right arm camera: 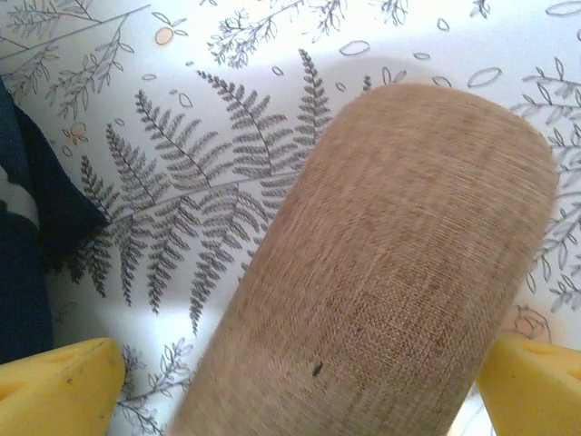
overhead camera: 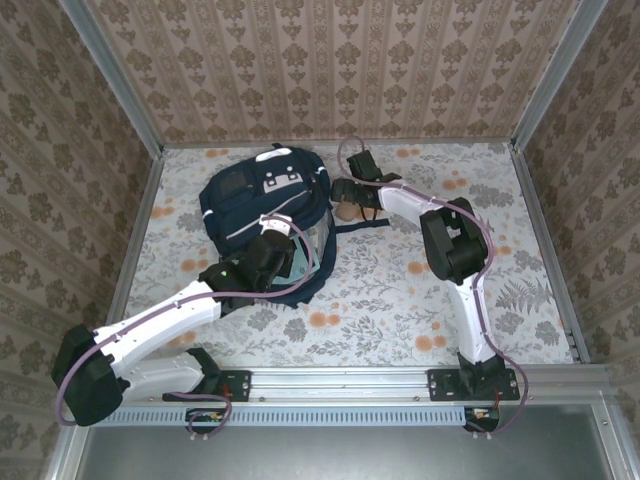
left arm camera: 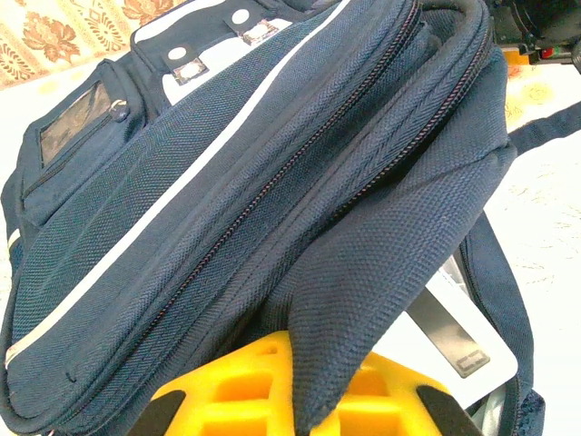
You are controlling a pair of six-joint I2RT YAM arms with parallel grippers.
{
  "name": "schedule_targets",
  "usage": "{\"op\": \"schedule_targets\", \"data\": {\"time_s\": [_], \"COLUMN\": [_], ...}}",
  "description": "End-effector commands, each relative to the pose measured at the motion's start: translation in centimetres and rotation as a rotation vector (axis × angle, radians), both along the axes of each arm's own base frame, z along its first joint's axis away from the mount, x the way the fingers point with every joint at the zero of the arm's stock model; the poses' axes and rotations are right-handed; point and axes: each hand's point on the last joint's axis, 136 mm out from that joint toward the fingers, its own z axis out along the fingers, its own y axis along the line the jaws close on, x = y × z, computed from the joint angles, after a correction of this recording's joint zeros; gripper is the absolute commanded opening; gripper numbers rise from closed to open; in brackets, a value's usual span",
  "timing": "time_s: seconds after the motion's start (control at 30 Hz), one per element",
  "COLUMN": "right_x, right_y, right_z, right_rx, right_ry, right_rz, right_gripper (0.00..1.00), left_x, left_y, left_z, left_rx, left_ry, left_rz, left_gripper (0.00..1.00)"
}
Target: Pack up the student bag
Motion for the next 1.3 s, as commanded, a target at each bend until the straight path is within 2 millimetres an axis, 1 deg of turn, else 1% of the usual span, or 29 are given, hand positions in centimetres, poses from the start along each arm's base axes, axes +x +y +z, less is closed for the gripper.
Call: {"op": "schedule_targets", "data": {"time_s": [0.0, 0.13, 0.3, 0.37, 0.43, 0.57, 0.63, 0.73, 0.8, 0.83, 0.87, 0.97, 1.03, 1.1, 1.27], "right_x": [-0.8, -1.7, -3.3, -3.9, -4.4, -4.9, -5.2, -5.9, -6.4, -6.6, -7.1, -8.9, -10.4, -11.9, -15.9], "right_y": [-0.1, 0.1, -0.7, -0.7, -0.9, -1.3, -1.2, -1.2, -1.4, -1.5, -1.5, -1.2, -1.0, -0.5, 0.5], "right_z": [-0.9, -1.2, -1.3, -1.4, -1.5, -1.2, -0.3, 1.8, 3.6, 4.0, 4.6, 6.1, 6.5, 7.5, 8.7], "right_rx": [-0.078, -0.093, -0.170, -0.187, -0.205, -0.220, -0.204, -0.173, -0.154, -0.145, -0.130, -0.084, -0.064, -0.037, 0.015], "right_ry": [0.035, 0.044, 0.055, 0.049, 0.051, 0.029, -0.010, -0.066, -0.102, -0.109, -0.122, -0.161, -0.177, -0.206, -0.231], "right_rz": [0.011, 0.020, 0.018, 0.040, 0.050, 0.057, 0.061, 0.061, 0.055, 0.050, 0.047, 0.051, 0.059, 0.068, 0.110], "right_gripper": [0.99, 1.00, 0.98, 0.91, 0.89, 0.74, 0.67, 0.60, 0.57, 0.57, 0.54, 0.52, 0.49, 0.46, 0.46], "left_x": [0.6, 0.6, 0.6, 0.6, 0.6, 0.5, 0.6, 0.6, 0.6, 0.6, 0.6, 0.7, 0.9, 1.0, 1.5], "left_y": [0.5, 0.3, 0.3, 0.3, 0.3, 0.2, 0.3, 0.3, 0.3, 0.2, 0.2, 0.4, 0.6, 0.8, 1.3], "left_z": [2.1, 1.9, 1.9, 1.9, 1.9, 1.9, 1.9, 1.8, 1.9, 1.9, 2.0, 2.2, 2.3, 2.7, 3.8], "left_rx": [-0.056, -0.058, -0.055, -0.057, -0.059, -0.059, -0.059, -0.058, -0.061, -0.062, -0.062, -0.062, -0.064, -0.078, -0.119], "left_ry": [-0.063, -0.057, -0.057, -0.056, -0.056, -0.055, -0.056, -0.054, -0.055, -0.055, -0.057, -0.061, -0.063, -0.066, -0.078], "left_rz": [0.050, 0.044, 0.046, 0.046, 0.044, 0.044, 0.046, 0.047, 0.045, 0.044, 0.045, 0.053, 0.060, 0.069, 0.087], "left_gripper": [0.00, 0.00, 0.00, 0.00, 0.00, 0.00, 0.00, 0.00, 0.00, 0.00, 0.00, 0.00, 0.00, 0.00, 0.00]}}
